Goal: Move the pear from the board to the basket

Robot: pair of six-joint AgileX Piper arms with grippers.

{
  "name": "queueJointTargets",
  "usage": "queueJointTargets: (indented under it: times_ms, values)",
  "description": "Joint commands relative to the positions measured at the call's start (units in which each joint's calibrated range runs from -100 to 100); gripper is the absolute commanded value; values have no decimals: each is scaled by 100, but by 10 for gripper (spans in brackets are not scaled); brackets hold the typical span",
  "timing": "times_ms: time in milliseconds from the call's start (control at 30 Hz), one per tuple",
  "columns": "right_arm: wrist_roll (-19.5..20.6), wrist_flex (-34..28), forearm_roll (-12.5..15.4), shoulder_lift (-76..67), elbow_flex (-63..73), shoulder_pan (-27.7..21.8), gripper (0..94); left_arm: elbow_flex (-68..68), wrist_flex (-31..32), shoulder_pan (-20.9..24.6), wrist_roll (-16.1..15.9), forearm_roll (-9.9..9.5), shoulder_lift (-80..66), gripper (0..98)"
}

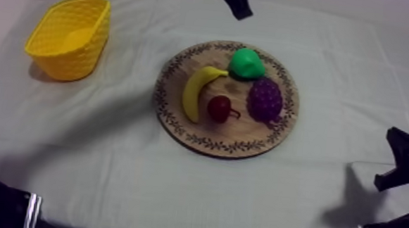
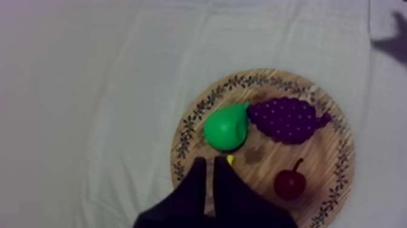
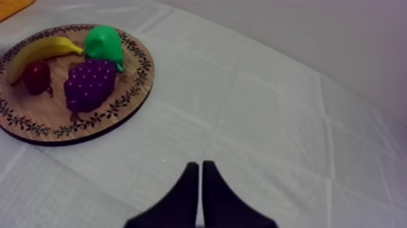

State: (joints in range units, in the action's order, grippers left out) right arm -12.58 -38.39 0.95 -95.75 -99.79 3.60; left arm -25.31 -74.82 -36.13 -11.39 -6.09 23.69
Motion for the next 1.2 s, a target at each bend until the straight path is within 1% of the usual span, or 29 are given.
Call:
queueJointTargets:
  times_ms: [0, 33, 67, 167, 233, 267, 333, 433, 533, 900, 1167]
  values:
    - [0, 0, 0, -1, 1, 0, 3, -182, -48, -25, -17, -71, 415, 93]
    - [0, 0, 0, -1, 1, 0, 3, -245, -63, -33, -26, -108, 514, 148]
    - [0, 0, 0, -1, 1, 0, 3, -296, -74, -40, -36, -141, 602, 226]
    - [0, 0, 0, -1, 1, 0, 3, -375, -90, -49, -67, -252, 815, 560]
    - [0, 0, 0, -1, 1, 0, 3, -411, -97, -49, -102, -308, 938, 734]
    - [0, 0, 0, -1, 1, 0, 3, -439, -102, -48, -122, -332, 1002, 799]
    - [0, 0, 0, -1, 1, 0, 3, -515, -124, -45, -157, -373, 1137, 878]
    - [0, 0, 0, -1, 1, 0, 3, -690, -195, -28, -224, -397, 1351, 931]
    - [0, 0, 0, -1, 1, 0, 3, -872, -232, -16, -290, -393, 1581, 950]
    - [0, 0, 0, -1, 1, 5, 3, -1691, -287, 27, -482, -357, 2732, 960]
    - [0, 0, 0, -1, 1, 8, 3, -2689, -562, 33, -614, -372, 3663, 958]
